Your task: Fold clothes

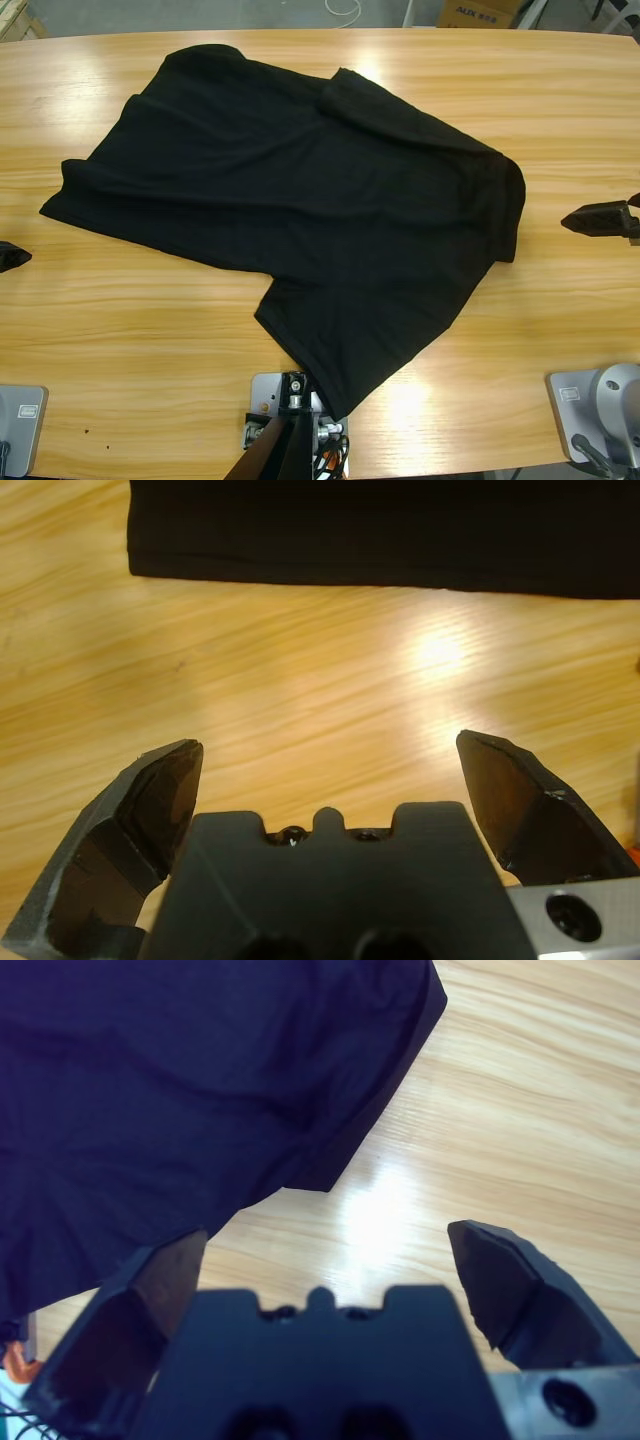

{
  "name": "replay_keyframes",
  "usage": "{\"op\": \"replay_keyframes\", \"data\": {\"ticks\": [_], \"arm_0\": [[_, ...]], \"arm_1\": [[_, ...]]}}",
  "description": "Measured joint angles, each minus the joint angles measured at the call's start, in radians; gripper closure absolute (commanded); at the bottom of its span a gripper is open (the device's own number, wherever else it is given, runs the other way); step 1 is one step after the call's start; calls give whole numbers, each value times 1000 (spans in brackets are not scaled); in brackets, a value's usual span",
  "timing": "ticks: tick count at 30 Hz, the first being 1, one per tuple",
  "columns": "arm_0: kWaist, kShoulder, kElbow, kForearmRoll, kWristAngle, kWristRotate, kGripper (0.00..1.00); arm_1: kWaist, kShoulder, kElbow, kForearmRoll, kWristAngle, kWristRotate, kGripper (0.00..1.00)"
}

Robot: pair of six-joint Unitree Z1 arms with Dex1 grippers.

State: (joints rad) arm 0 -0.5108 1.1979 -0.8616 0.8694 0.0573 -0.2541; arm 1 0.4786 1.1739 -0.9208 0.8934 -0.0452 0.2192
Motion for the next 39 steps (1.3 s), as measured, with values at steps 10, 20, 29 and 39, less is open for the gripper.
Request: {"op": "replay_keyframes", "data": {"ticks": [10,20,29,39], "arm_0": [[0,13,0,0,0,0,0],[-6,11,-7,14,9,1,0],[-8,87,-98,127,38,201,0],[-7,173,-96,123,104,225,0]], "arm_1": [[0,0,0,0,0,5,9],[11,-66,4,10,68,210,0],[272,-202,136,-73,163,871,12],[731,-52,372,-587,9,1448,0]]}}
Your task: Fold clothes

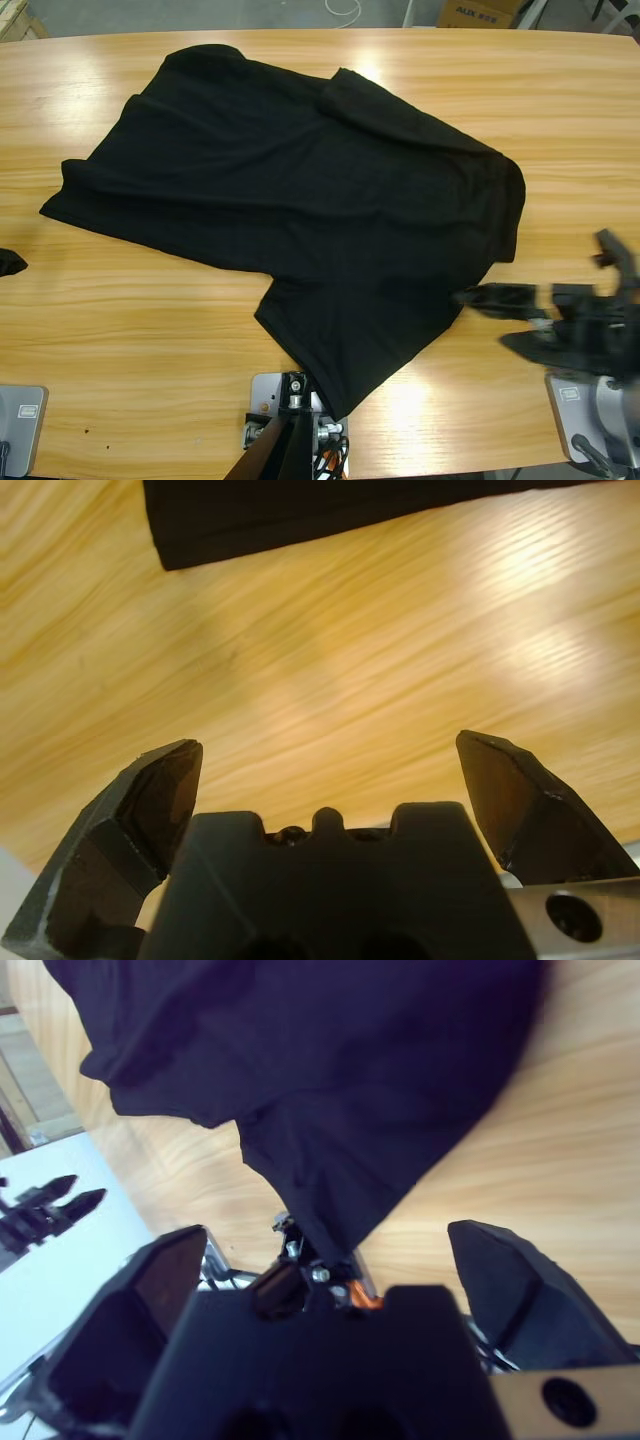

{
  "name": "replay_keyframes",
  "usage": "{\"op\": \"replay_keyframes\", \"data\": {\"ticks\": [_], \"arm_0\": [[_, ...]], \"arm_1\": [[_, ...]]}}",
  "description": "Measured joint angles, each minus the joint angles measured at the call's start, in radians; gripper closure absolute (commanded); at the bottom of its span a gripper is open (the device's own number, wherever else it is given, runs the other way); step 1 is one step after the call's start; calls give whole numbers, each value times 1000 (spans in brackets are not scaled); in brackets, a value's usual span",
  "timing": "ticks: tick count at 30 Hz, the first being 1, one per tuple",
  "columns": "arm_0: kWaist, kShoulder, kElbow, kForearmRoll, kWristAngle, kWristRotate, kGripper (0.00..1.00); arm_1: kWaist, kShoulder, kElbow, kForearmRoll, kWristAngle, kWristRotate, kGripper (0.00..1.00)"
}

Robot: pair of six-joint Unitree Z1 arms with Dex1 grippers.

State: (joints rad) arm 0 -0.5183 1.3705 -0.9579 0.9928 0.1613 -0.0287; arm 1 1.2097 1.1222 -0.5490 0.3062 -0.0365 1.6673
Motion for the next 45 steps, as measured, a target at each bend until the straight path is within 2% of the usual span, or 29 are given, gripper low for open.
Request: {"op": "replay_keyframes", "data": {"ticks": [3,8,13,21,23,25,27,29,33,34,36,38,40,45], "arm_0": [[0,9,3,-6,20,0,0],[1,21,12,-20,23,0,0],[1,34,13,-27,23,0,0],[1,37,13,-28,23,0,0],[1,38,13,-29,23,0,0],[1,41,13,-32,23,0,0],[1,43,13,-35,23,0,0],[1,45,13,-36,23,0,0],[1,45,16,-36,23,0,0],[1,46,16,-37,23,0,0],[1,48,17,-38,23,0,0],[1,50,17,-38,24,0,0],[1,50,17,-38,23,0,0],[1,50,17,-38,23,0,0]], "arm_1": [[81,119,6,-93,-46,78,6],[197,235,7,-125,-96,216,18],[237,292,8,-154,-110,286,18],[252,413,63,-333,-120,303,60],[253,424,75,-350,-120,304,127],[253,432,85,-365,-120,305,236],[253,448,104,-407,-120,305,278],[253,472,125,-484,-120,305,394],[254,514,169,-620,-121,299,442],[254,517,177,-637,-124,295,520],[255,521,189,-652,-131,288,766],[256,521,197,-657,-139,279,925],[257,521,201,-658,-153,268,1000],[257,534,229,-726,-170,233,1000]]}}
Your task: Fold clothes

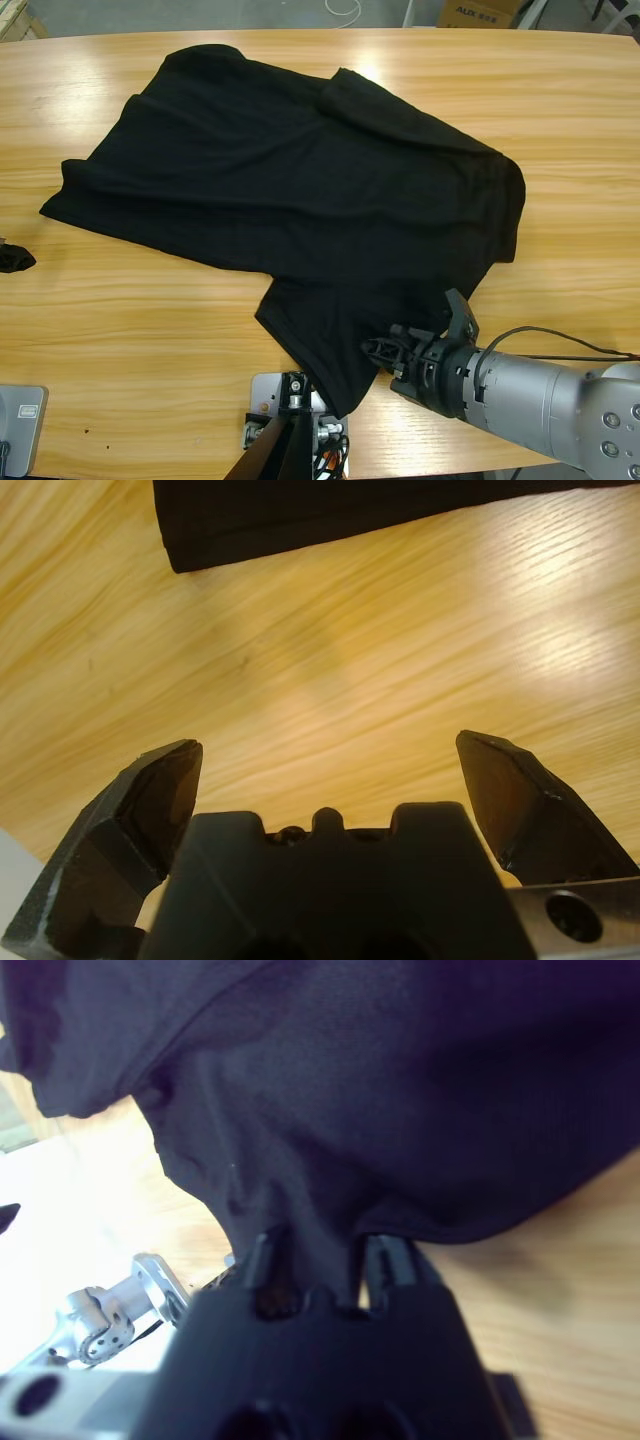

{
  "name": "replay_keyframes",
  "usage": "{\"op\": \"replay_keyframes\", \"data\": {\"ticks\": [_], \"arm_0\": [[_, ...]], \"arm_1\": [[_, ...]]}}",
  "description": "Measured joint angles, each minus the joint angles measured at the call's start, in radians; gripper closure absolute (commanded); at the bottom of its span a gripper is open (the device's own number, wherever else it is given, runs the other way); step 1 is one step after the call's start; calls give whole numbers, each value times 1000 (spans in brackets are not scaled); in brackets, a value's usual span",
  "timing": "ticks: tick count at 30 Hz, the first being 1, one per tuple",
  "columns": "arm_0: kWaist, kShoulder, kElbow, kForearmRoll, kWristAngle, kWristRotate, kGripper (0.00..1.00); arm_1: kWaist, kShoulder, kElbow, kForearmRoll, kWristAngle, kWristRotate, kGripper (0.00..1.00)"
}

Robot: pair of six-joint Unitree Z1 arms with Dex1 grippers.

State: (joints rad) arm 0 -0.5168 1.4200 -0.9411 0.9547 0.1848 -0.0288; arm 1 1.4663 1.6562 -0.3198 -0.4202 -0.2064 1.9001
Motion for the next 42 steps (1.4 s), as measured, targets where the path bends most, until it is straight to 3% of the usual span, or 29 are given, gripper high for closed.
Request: {"op": "replay_keyframes", "data": {"ticks": [9,15,18,22,26,28,31,33,37,42], "arm_0": [[0,0,0,0,0,0,2],[0,5,0,-1,0,0,0],[20,46,-4,-1,-4,0,0],[205,84,-65,2,-146,0,0],[427,88,-116,-8,-524,-9,0],[463,85,-50,-102,-624,-101,0],[475,35,165,-317,-605,-326,0],[473,-22,246,-394,-537,-433,0],[511,-53,310,-460,-407,-581,0],[646,0,351,-620,-413,-622,0]], "arm_1": [[0,20,19,-22,-1,-10,1000],[1,-114,-76,400,1,-10,1000],[1,-154,-107,494,1,-10,1000],[1,-172,-114,519,1,-10,1000],[1,-172,-116,519,4,-10,1000],[1,-172,-116,516,10,-10,1000],[1,-172,-116,512,13,-10,1000],[1,-172,-116,501,16,-10,1000],[1,-172,-116,466,17,-10,1000],[1,-171,-109,452,21,-10,1000]]}}
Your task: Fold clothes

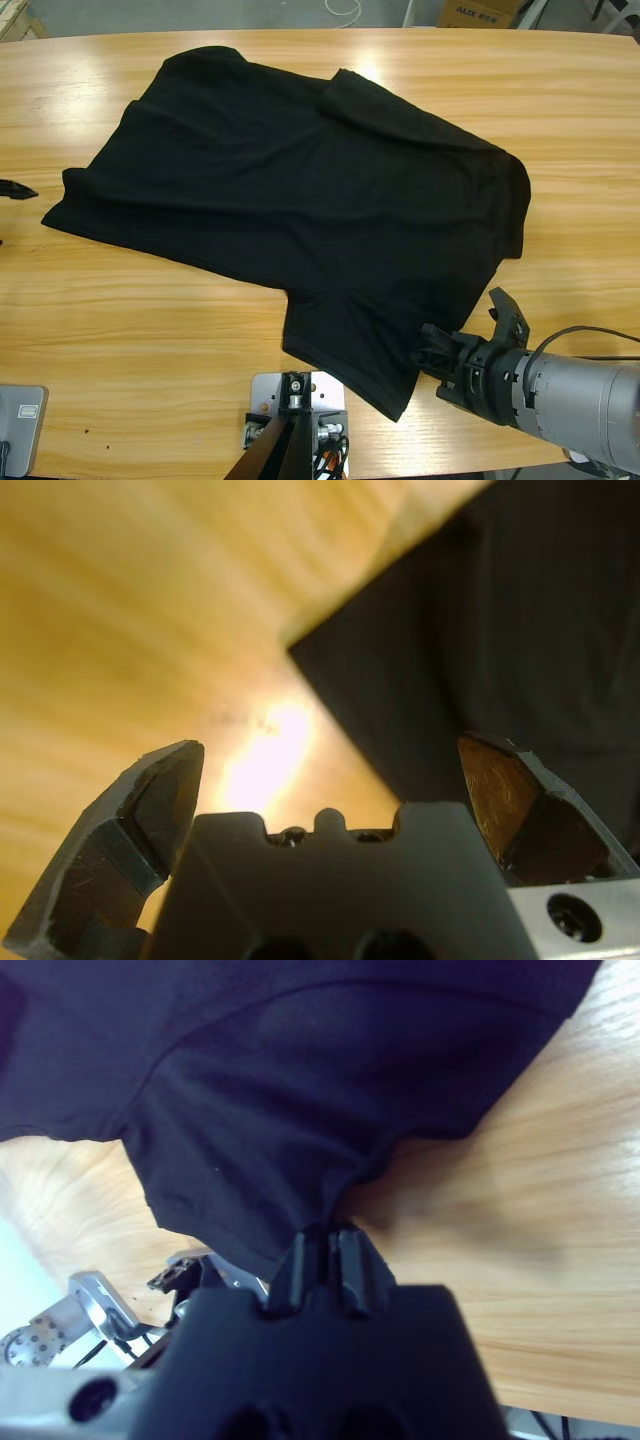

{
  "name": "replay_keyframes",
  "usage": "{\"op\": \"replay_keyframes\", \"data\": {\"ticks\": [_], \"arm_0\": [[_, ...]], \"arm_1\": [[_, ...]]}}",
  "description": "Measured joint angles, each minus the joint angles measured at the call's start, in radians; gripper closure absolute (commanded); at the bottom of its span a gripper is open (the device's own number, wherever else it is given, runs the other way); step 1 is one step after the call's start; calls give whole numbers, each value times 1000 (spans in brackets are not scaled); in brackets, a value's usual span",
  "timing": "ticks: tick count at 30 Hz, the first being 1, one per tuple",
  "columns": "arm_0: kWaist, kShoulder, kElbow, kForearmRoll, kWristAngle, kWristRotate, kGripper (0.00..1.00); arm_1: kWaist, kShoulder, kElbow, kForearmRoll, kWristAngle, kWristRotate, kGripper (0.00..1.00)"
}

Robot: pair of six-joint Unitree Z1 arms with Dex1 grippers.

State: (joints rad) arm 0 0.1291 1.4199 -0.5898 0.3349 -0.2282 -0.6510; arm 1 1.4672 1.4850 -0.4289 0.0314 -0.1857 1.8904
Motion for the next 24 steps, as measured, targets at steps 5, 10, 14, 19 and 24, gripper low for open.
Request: {"op": "replay_keyframes", "data": {"ticks": [5,10,14,19,24], "arm_0": [[25,112,33,-134,-61,0,0],[55,210,67,-283,-126,-3,0],[81,250,85,-396,-186,-2,0],[92,281,103,-451,-274,-2,0],[97,267,125,-431,-296,-2,0]], "arm_1": [[0,7,14,-36,20,0,1000],[0,16,26,-50,30,0,1000],[0,21,35,-65,31,0,1000],[0,32,36,-78,37,0,1000],[0,44,36,-88,37,0,1000]]}}
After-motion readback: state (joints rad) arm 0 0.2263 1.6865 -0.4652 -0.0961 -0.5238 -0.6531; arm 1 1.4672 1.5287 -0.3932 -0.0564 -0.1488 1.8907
